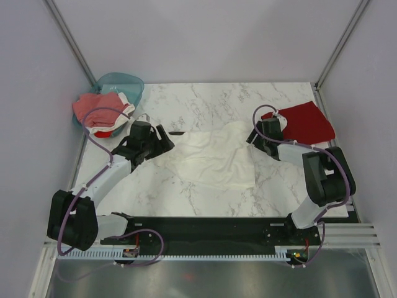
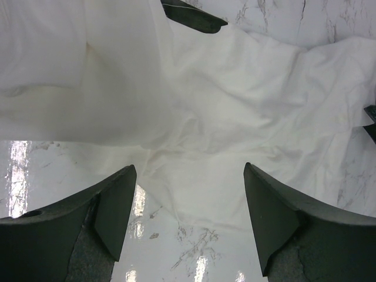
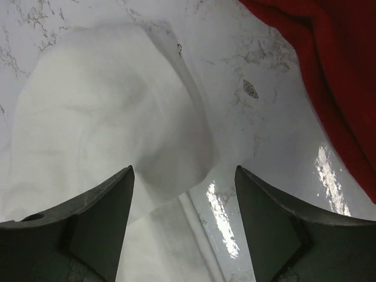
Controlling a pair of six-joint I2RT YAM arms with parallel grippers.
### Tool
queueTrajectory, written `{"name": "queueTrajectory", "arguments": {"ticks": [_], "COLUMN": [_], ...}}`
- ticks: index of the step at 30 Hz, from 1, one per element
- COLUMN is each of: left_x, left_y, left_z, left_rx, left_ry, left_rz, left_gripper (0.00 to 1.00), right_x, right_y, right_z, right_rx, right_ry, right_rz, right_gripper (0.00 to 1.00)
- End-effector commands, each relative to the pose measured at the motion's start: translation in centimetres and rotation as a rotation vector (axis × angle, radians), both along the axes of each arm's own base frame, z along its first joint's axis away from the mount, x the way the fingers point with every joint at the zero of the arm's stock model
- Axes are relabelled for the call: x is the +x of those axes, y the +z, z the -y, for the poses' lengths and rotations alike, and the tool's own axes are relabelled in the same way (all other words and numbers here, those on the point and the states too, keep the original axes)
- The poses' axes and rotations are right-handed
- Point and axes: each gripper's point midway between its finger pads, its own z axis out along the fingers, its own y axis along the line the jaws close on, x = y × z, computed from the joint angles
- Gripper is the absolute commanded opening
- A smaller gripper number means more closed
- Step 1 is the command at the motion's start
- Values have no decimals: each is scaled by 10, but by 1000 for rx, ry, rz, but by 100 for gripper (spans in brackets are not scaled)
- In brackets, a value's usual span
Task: Fold and stack the t-shirts
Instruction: Flatten the tshirt out
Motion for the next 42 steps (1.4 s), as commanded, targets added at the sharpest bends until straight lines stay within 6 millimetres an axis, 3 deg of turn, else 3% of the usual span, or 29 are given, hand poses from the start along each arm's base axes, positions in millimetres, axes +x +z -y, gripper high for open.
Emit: {"name": "queueTrajectory", "arguments": {"ticks": [1, 4, 7, 8, 10, 11, 12, 17, 20, 23, 24, 25, 27, 28, 30, 31, 32, 33, 34, 35, 42], "left_x": [7, 7, 7, 7, 7, 7, 5, 3, 0, -13, -13, -11, -10, -7, -4, 0, 4, 7, 11, 16, 33], "left_y": [20, 21, 25, 26, 28, 32, 34, 48, 58, 66, 68, 61, 66, 52, 57, 38, 46, 43, 25, 32, 12], "left_z": [3, 2, 2, 2, 3, 5, 11, 42, 75, 125, 133, 141, 163, 171, 196, 203, 215, 219, 224, 233, 246], "left_rx": [4, 9, 9, 11, 31, 36, 52, 141, 208, 238, 246, 276, 290, 314, 335, 391, 424, 468, 511, 515, 648], "left_ry": [-29, -26, -30, -30, -32, -36, -49, -146, -255, -440, -466, -505, -564, -591, -635, -664, -659, -674, -686, -688, -711], "left_rz": [63, 66, 77, 83, 99, 114, 125, 214, 303, 421, 438, 441, 470, 447, 473, 452, 476, 482, 450, 464, 462], "left_gripper": [82, 82, 81, 81, 81, 81, 81, 82, 85, 86, 86, 86, 86, 86, 86, 86, 86, 86, 86, 86, 84], "right_x": [20, 26, 28, 26, 26, 28, 23, 16, 8, 1, 1, 0, -1, -2, -2, -2, -2, -2, -1, -1, -1], "right_y": [5, -1, 0, 0, 21, 30, 38, 75, 108, 122, 126, 127, 131, 132, 134, 134, 134, 134, 133, 130, 135], "right_z": [-8, -11, -11, -9, -5, -5, -6, -14, -16, -24, -27, -27, -32, -33, -35, -35, -35, -36, -35, -34, -34], "right_rx": [88, 104, 103, 97, 78, 66, 49, 33, 62, 100, 108, 114, 132, 139, 147, 149, 148, 146, 145, 140, 149], "right_ry": [3, 7, 2, 1, -1, 6, 15, 43, 69, 111, 121, 123, 145, 148, 154, 155, 153, 158, 155, 153, 147], "right_rz": [48, 36, 38, 39, 89, 109, 105, 168, 233, 256, 264, 266, 268, 267, 270, 270, 270, 268, 266, 259, 267], "right_gripper": [77, 67, 33, 28, 17, 5, 0, 0, 0, 0, 0, 0, 0, 0, 0, 0, 0, 0, 0, 0, 0]}}
